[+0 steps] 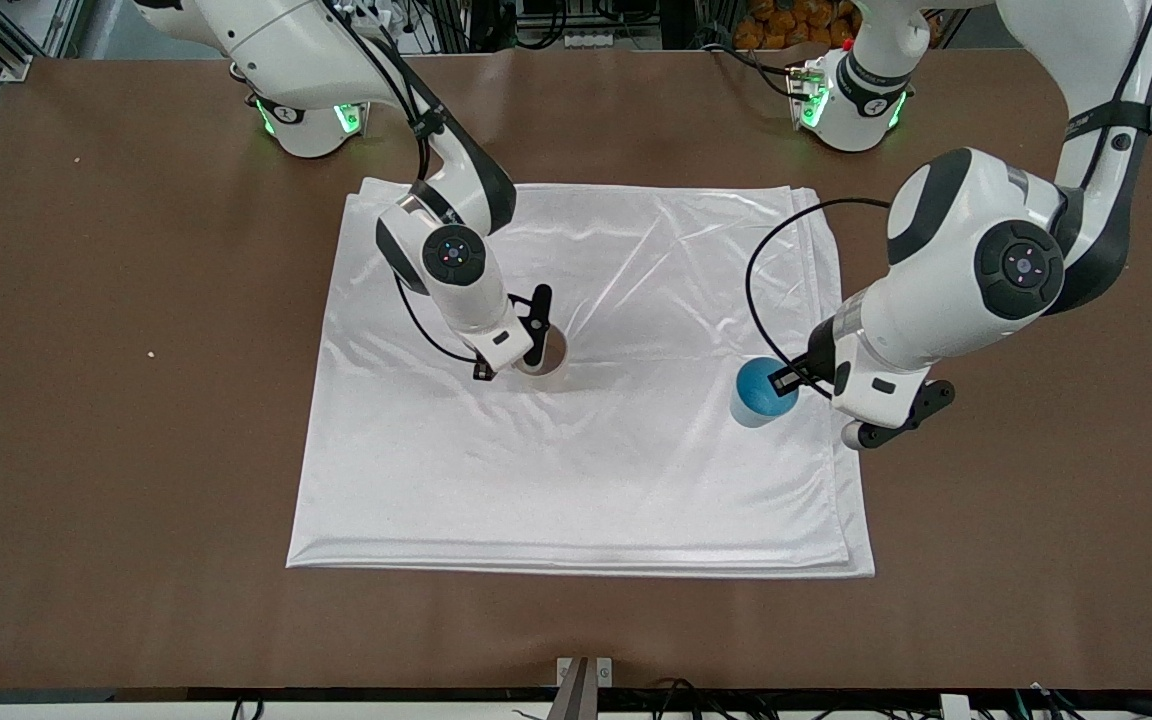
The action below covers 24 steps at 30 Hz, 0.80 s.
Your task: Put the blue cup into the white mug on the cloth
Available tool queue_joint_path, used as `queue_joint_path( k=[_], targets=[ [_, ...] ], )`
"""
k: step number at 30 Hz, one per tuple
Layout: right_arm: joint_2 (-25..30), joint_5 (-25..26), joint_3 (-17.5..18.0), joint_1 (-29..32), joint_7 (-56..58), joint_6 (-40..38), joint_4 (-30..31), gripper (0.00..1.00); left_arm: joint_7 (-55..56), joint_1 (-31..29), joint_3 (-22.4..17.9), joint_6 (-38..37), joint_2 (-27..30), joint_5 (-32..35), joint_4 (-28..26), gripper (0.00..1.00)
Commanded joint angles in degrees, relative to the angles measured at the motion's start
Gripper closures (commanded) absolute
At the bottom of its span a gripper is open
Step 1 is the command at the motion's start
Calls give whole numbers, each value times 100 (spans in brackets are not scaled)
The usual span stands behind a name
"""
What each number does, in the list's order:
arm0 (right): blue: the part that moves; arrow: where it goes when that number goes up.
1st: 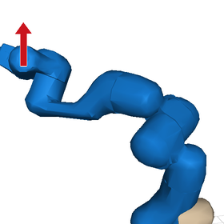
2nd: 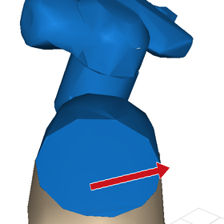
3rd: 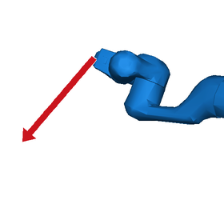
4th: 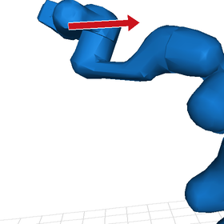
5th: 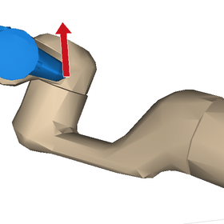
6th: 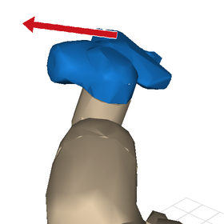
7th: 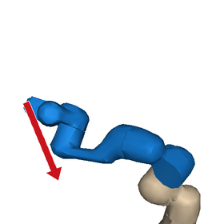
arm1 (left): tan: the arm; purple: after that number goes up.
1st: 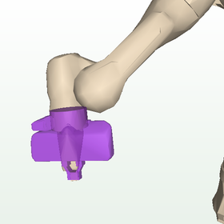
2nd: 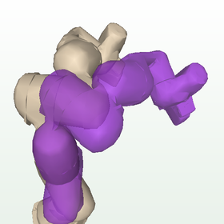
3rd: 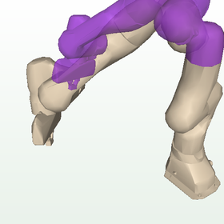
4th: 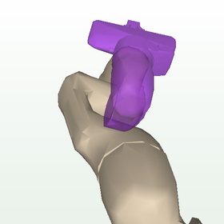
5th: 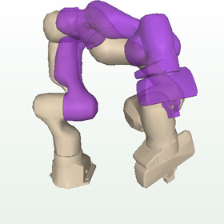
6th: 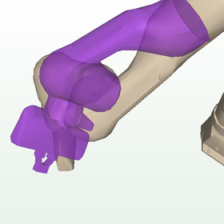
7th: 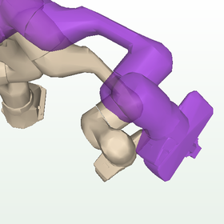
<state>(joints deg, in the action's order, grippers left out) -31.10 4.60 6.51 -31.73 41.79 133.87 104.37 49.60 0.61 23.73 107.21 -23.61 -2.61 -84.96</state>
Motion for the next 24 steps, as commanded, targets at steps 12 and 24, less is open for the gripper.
queue_joint_path(
  k=[12,24],
  targets=[
    [-308,638,-54,-229,-830,218,-154,92,120,140,53,-78,5,138,32,100],
    [-352,638,-54,-246,-839,350,-145,49,305,395,53,-78,-4,146,32,100]
  ],
)
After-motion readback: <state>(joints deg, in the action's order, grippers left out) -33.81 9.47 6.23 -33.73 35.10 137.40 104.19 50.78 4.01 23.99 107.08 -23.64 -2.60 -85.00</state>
